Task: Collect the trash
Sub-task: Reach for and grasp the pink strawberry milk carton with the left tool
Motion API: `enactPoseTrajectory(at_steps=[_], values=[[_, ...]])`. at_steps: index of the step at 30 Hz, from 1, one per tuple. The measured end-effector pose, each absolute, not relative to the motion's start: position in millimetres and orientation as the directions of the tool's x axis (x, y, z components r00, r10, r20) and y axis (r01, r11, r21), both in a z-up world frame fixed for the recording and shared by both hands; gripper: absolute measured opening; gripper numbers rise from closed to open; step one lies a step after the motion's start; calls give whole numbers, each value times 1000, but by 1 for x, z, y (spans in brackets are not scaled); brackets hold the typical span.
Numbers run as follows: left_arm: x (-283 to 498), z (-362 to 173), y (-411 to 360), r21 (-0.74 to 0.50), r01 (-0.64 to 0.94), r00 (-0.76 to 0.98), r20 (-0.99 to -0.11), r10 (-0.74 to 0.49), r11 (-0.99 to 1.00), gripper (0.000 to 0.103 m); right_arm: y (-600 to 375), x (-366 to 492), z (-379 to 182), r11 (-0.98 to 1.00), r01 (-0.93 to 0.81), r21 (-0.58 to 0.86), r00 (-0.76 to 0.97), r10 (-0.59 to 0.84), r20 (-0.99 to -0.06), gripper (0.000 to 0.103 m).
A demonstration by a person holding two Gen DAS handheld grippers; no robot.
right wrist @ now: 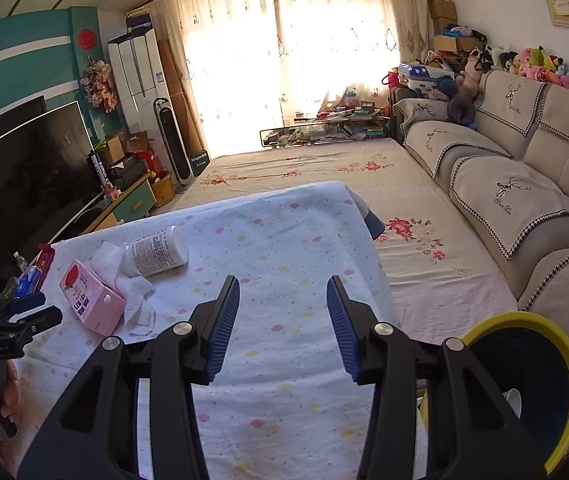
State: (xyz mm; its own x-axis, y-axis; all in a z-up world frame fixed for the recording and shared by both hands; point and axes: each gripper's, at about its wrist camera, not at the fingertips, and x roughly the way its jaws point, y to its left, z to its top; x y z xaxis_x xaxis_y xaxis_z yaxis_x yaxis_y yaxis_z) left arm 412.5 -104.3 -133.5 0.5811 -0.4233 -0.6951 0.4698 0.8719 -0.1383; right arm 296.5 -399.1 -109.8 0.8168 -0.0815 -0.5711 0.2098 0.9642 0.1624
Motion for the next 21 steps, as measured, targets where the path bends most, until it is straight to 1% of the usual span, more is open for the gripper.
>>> enactPoseTrajectory(at_steps=[7, 9, 12, 15, 21], values=[[447, -144, -113, -159, 511, 528, -718, -454, 845, 98, -402, 295, -111, 960, 217, 177, 815, -78, -575, 44], [449, -144, -115, -186, 528, 508, -712, -484, 829, 98, -401, 296, -111, 961, 216, 175, 813, -78, -577, 44], [429, -140, -123, -200, 579, 479, -702, -528, 791, 98, -401, 296, -112, 960, 216, 179, 811, -75, -580, 44], [402, -137, -140, -206, 652, 415, -709, -571, 730, 98, -402, 295, -110, 958, 218, 184, 813, -74, -577, 44], [321, -134, -191, -184, 827, 239, -740, -628, 531, 98, -407, 291, -107, 953, 229, 200, 821, -79, -565, 45]])
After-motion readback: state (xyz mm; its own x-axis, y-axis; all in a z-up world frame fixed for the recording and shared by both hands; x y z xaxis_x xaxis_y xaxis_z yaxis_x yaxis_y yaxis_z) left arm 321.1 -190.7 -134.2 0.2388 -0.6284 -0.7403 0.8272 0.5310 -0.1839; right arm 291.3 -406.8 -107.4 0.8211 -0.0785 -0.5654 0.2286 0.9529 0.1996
